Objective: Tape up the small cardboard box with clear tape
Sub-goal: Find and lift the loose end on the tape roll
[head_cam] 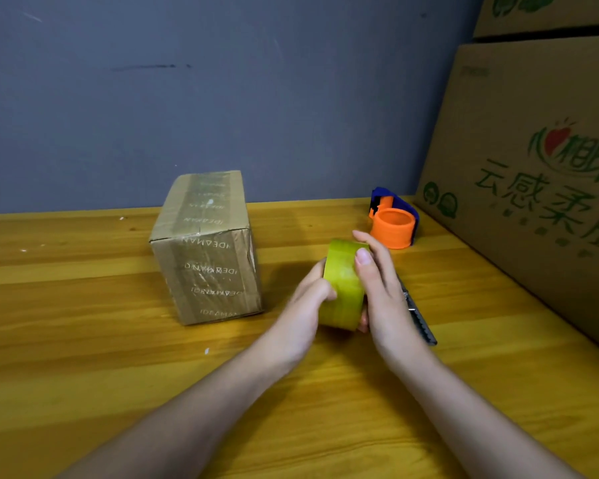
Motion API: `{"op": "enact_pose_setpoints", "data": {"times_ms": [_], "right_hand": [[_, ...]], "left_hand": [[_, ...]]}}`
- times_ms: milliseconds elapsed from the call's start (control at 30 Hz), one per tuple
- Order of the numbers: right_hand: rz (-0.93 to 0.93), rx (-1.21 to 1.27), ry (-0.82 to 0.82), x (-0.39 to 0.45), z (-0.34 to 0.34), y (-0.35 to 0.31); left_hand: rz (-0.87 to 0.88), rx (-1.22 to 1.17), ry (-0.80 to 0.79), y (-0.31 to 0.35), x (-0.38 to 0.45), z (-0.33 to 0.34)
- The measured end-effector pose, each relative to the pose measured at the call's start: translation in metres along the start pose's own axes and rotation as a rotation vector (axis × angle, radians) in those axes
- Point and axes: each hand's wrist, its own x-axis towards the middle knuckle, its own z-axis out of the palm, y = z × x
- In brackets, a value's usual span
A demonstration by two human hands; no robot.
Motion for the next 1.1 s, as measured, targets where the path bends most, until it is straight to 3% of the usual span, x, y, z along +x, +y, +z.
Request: {"op": "enact_pose_setpoints", "data": {"times_ms": [67, 167, 267, 400, 567, 800, 1100], "right_hand": [[-0.014, 0.033, 0.025, 0.003, 0.0, 0.003], [-0.007, 0.064, 0.108, 0.006, -0.003, 0.007], [-0.017, -0.118, 0.057, 0.004, -0.004, 0.005], [-0.307, -0.483, 0.036, 0.001, -0.009, -0.004], [-0.606, -0.653, 0.01, 0.002, -0.014, -0.006], [-0.691, -0.659, 0.066, 0.003, -0.012, -0.003], [-0.587, -0.574, 0.048, 0.003, -0.014, -0.006]], "left_hand": [[0.129, 0.034, -0.031, -0.004, -0.013, -0.003], [0.296, 0.37, -0.031, -0.011, -0.018, -0.01], [0.396, 0.726, 0.12, -0.022, -0.02, -0.013], [0.435, 0.688, 0.233, -0.023, -0.018, -0.018], [0.426, 0.719, 0.237, -0.023, -0.015, -0.023], [0.409, 0.789, 0.254, -0.022, -0.015, -0.023], [0.474, 0.984, 0.273, -0.023, -0.017, -0.022]]}}
